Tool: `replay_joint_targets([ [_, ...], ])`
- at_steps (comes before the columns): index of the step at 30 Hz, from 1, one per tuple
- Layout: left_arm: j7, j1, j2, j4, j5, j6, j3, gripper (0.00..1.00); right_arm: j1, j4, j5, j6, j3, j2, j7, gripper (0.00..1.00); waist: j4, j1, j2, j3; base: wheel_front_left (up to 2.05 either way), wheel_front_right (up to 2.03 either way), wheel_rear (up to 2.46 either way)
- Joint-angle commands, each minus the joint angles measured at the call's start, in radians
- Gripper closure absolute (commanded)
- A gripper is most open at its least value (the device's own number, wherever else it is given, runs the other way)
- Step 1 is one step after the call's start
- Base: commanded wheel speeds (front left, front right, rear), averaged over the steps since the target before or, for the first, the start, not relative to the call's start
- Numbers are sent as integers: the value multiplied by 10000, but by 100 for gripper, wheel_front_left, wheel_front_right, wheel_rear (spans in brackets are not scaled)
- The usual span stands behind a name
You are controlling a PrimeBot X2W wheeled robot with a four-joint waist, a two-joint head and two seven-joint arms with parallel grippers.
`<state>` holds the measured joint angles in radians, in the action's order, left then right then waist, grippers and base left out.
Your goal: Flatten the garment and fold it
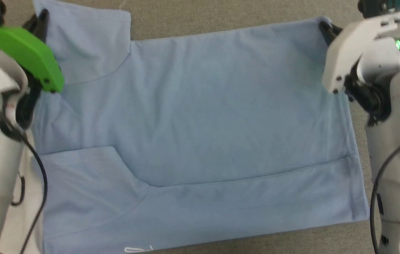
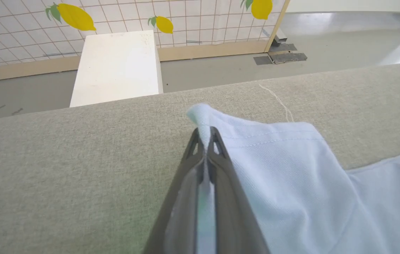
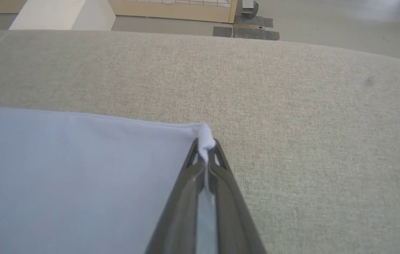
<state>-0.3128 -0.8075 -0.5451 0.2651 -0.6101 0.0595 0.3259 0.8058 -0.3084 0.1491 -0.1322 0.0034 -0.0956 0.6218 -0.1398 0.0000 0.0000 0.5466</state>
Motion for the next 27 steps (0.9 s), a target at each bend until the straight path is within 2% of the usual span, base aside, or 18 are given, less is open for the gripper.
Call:
replay_joint_targets([
  [1, 468, 578, 40, -265, -207, -43, -139, 100, -536, 287, 213, 15, 94, -176, -487, 100, 244, 0, 0, -816, 0, 0, 0],
  [7, 1654, 2886, -55, -1574, -492, 321, -638, 100, -2373, 1388, 775, 15, 515, -637, -1999, 100, 411, 0, 0, -1890, 0, 0, 0],
  [12, 2057, 4830, 61, -2639, -959, 584, -886, 100, -3689, 1706, 1013, 15, 328, -774, -2381, 100, 635, 0, 0, -2730, 0, 0, 0],
  [19, 1968, 7157, 334, -3563, -1609, 806, -743, 100, -5343, 1736, 1046, 15, -253, -1027, -1587, 100, 1074, 0, 0, -3638, 0, 0, 0],
  [27, 1878, 8722, 701, -3385, -2162, 600, -241, 100, -6538, 1856, 770, 15, -297, -1581, -471, 100, 1367, 0, 0, -3851, 0, 0, 0],
])
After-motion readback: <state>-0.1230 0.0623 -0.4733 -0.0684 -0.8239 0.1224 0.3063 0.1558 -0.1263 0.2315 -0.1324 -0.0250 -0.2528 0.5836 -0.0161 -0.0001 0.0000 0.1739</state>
